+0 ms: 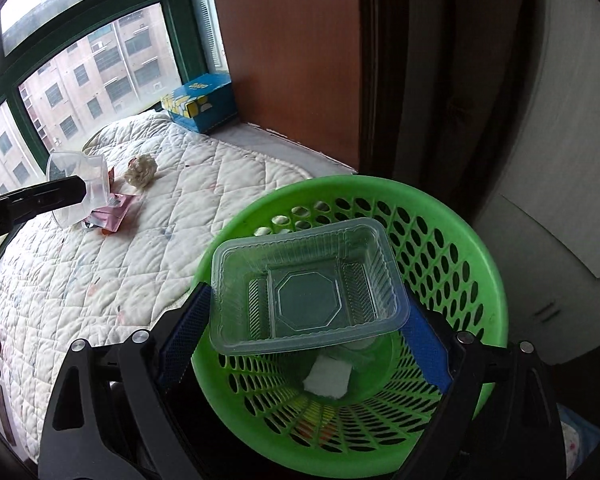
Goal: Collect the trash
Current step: 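Drop the clear lid in the green basket while the left tool drops a clear cup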
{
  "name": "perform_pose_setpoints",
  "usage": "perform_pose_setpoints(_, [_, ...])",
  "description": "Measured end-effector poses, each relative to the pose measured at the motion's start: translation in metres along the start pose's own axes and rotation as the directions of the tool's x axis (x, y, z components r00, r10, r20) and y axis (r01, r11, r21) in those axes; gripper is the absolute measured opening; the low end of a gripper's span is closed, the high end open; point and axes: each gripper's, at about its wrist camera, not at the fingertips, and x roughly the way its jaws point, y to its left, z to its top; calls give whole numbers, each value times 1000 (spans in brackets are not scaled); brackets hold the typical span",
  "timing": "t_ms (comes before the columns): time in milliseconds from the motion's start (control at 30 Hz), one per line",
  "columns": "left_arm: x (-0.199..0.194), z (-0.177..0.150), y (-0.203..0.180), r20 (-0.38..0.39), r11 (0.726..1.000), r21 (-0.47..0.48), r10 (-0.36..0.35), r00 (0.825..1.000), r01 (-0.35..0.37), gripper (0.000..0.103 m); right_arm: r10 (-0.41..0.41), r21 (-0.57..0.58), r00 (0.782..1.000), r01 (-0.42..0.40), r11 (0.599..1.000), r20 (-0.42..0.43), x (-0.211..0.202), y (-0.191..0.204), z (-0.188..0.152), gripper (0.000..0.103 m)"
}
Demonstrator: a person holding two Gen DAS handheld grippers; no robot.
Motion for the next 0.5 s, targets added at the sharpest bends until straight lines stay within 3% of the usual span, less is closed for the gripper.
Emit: perform_pose_setpoints(500, [43,5,-58,-74,993,91,-75,994,82,4,-30,78,999,27,997,34,-22,-39,-10,94])
